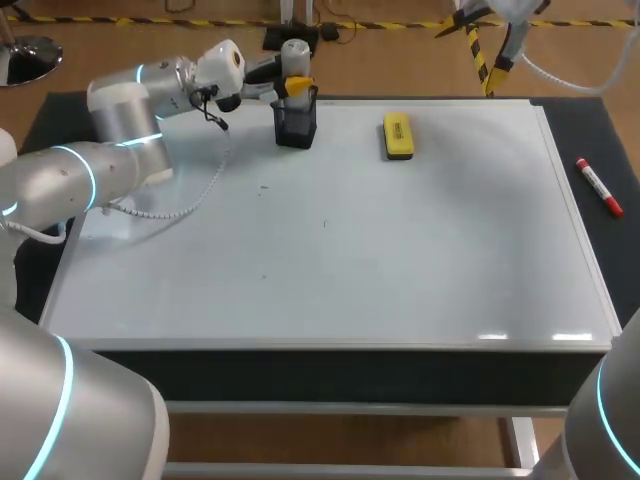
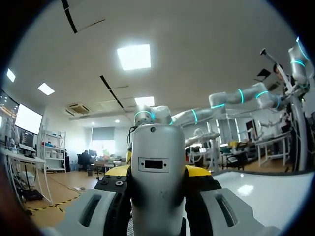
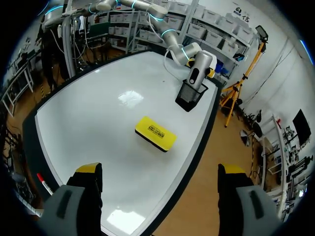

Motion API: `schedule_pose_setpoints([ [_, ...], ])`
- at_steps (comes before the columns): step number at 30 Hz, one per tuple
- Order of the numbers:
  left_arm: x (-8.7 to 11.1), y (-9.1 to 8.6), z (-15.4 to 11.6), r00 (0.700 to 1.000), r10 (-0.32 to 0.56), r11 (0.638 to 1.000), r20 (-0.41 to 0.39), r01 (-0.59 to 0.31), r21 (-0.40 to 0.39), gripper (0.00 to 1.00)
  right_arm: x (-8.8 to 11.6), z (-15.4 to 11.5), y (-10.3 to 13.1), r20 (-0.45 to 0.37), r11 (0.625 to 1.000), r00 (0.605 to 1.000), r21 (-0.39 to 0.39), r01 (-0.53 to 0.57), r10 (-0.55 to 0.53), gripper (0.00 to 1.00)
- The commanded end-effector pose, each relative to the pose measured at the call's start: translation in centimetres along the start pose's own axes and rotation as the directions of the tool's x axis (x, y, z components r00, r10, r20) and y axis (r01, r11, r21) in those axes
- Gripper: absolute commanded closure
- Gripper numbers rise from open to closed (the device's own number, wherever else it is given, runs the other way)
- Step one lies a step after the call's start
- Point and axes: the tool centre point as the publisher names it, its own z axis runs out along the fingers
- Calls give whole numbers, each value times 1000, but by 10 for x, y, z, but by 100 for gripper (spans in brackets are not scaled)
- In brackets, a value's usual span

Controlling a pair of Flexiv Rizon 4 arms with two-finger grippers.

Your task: Pick up the inspection probe, press it on each red-marked spot on the whiteboard one by one, put down the probe, pick up the eraser, and wipe off all the red marks.

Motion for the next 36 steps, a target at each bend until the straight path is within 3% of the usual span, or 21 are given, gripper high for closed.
schedule_pose_setpoints([
  [1,-8,7,0,993,9,1000,-115,-7,14,100,-1,-2,0,-7,1000,1000,2,1,-1,0],
  [7,-10,12,-1,992,6,1000,-129,-4,10,100,-1,-2,0,-7,1000,1000,2,1,-1,0],
  [8,-11,13,-1,992,4,1000,-129,-3,8,90,-1,-2,0,-7,1000,1000,2,1,-1,0],
  [9,-11,13,-1,991,2,1000,-130,-1,8,73,-1,-2,0,-7,1000,1000,2,1,-1,0],
  [11,-11,13,-1,991,1,1000,-133,0,7,54,-1,-2,0,-7,1000,1000,2,1,-1,0],
  [14,-11,14,-1,991,-5,1000,-136,5,1,0,-1,-2,0,-7,1000,1000,2,1,-1,0],
  [21,-7,5,1,991,1,1000,-136,-4,-16,0,-1,-2,0,-7,1000,1000,2,1,-1,0],
  [25,-3,-5,1,991,12,997,-132,-22,-74,0,-1,-2,0,-7,1000,1000,2,1,-1,0],
  [26,0,-10,1,992,14,992,-122,-29,-125,0,-1,-2,0,-7,1000,1000,2,1,-1,0],
  [34,15,-33,-20,999,27,975,29,-20,-221,0,-1,-2,0,-7,1000,1000,2,1,-1,0],
  [36,20,-39,-28,996,35,954,86,-8,-299,0,-1,-2,0,-7,1000,1000,2,1,-1,0],
])
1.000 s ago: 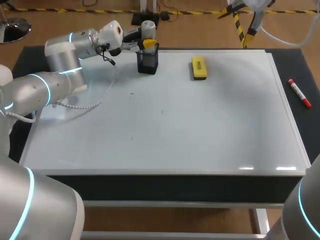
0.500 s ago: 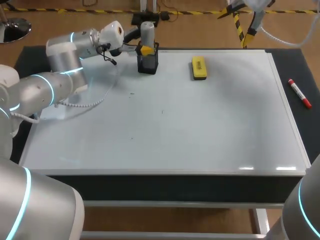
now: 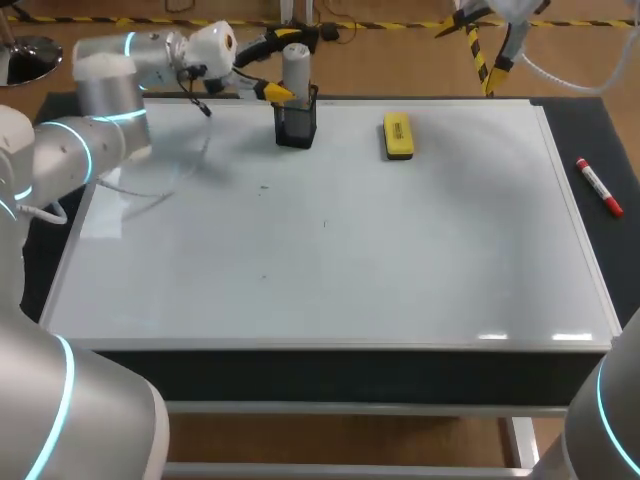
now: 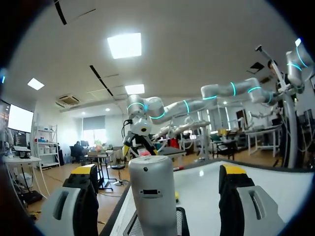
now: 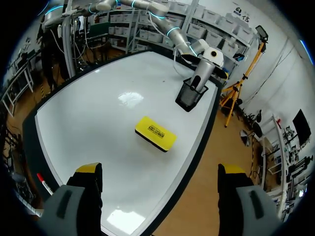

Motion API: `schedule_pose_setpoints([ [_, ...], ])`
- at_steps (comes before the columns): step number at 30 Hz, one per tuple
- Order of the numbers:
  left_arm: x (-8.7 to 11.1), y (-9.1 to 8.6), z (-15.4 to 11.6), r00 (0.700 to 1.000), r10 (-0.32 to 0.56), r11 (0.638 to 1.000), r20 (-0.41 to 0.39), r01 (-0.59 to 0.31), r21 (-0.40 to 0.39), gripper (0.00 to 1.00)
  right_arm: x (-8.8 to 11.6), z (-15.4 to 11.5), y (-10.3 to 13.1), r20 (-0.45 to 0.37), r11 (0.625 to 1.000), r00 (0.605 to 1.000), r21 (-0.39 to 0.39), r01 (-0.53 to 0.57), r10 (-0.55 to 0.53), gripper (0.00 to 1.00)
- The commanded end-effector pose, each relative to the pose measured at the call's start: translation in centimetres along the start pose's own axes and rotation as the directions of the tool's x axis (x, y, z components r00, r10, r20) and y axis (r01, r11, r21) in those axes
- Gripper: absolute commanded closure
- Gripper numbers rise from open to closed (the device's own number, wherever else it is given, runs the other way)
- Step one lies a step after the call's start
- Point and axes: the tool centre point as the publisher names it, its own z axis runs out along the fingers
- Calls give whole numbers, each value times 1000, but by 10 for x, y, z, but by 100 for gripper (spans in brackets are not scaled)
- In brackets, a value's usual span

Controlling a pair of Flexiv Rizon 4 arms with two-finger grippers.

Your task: Pick up the inspection probe, press it on each red-marked spot on the whiteboard one by one, put down the probe, pick up the eraser, and wipe off all the red marks.

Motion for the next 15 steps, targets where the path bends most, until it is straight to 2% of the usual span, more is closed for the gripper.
schedule_pose_setpoints([
  [1,30,-22,-13,976,0,981,220,43,-189,0,-1,-2,0,-7,1000,1000,2,1,-1,0],
  [4,38,-27,-22,962,10,968,274,60,-245,0,-1,-2,0,-7,1000,1000,2,1,-1,0],
  [9,55,-35,-39,921,41,940,387,96,-328,0,-1,-2,0,-7,1000,1000,2,1,-1,0],
  [15,77,-43,-57,873,64,913,483,145,-382,0,-1,-2,0,-7,1000,1000,2,1,-1,0],
])
